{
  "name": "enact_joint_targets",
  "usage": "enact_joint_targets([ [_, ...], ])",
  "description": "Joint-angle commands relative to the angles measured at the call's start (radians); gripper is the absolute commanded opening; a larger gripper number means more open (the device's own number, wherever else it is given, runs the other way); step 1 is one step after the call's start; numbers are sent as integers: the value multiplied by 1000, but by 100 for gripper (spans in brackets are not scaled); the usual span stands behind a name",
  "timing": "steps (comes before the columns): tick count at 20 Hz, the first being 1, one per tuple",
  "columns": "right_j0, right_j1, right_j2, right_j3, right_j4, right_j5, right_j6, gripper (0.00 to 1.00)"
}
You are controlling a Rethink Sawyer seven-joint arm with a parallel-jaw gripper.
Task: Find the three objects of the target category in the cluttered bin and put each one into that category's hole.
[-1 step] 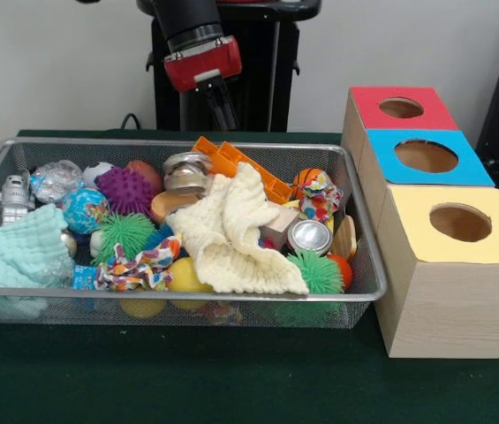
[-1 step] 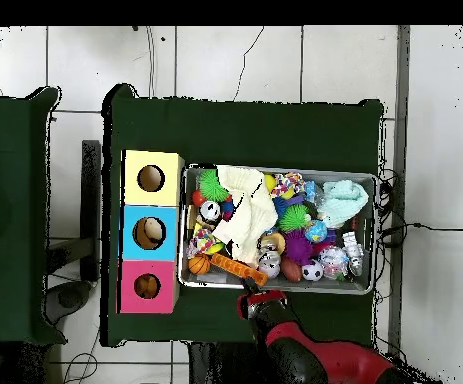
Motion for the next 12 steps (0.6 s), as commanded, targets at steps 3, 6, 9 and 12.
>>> enact_joint_targets([
  [3, 72, 85, -80, -49, 66, -156, 245, 0],
  [6, 96, 122, -101, -66, 67, -194, 246, 0],
  [9, 116, 164, -117, -88, 67, -225, 245, 0],
  [12, 161, 204, -139, -117, 92, -268, 245, 0],
])
